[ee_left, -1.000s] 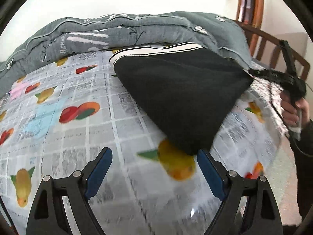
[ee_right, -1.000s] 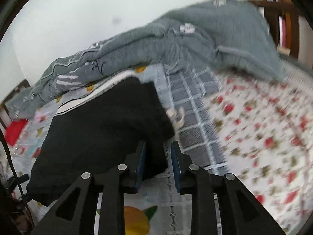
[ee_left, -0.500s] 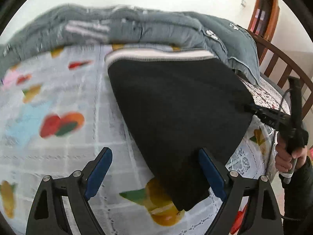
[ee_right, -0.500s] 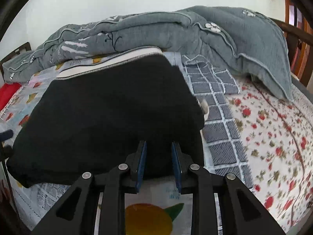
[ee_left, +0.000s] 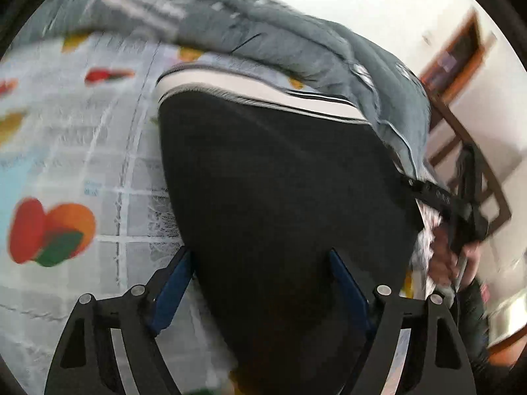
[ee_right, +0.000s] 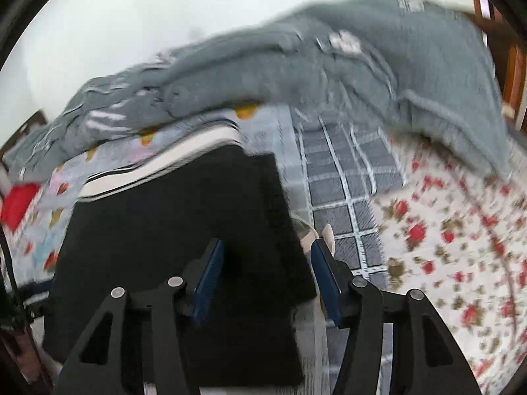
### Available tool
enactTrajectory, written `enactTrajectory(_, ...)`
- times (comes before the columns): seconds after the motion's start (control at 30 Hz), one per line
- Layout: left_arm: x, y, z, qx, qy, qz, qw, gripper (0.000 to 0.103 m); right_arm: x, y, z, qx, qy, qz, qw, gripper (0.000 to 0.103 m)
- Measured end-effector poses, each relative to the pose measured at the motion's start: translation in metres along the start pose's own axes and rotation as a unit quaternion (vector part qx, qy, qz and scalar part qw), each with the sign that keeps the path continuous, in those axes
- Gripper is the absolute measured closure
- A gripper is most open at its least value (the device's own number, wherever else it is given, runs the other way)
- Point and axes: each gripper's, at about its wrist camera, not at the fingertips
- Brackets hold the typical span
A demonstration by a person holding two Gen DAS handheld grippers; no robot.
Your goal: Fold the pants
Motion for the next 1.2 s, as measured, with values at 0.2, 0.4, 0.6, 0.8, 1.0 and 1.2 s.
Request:
enactTrajectory(0.2,-0.017,-0.018,0.017,0.038,0.059,0.011,0.9975,0.061,-0.006,-0.017,0.005,0.000,-0.007,0.016,1.000,0.048)
enactTrajectory(0.4,-0.021,0.011,0.032,0.043,0.075,-0.020,0.9960,0.082,-0.008,0.008,0.026,0.004,0.012,0.007,1.000,0.077)
enactTrajectory(0.6,-0.008,0.086,0.075,0.000,0.059,-0.051,0.9970,0.087,0.023,0.032,0.090,-0.042,0.047,-0.002,0.998,0.083)
enactTrajectory(0.8,0.003,0.147,0.139,-0.077,0.052,-0.048,0.9945,0.087,0.055,0.018,0.172,-0.139,0.067,-0.008,0.988,0.084)
enactTrajectory(1.0,0.042,0.159,0.170,-0.111,0.053,-0.038,0.9916,0.067,0.074,-0.013,0.215,-0.062,0.083,-0.023,0.994,0.074)
enactTrajectory(1.2,0.088,0.163,0.153,-0.164,0.010,-0.074,0.9836,0.047,0.091,-0.003,0.207,-0.028,0.107,-0.017,0.994,0.068)
Point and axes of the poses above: each gripper's, at about its wrist camera, not at the fingertips, and y roughly against the way its jaws point, z to its left, x to its underside, and after that the axes turned 8 degrees about z, right-handed
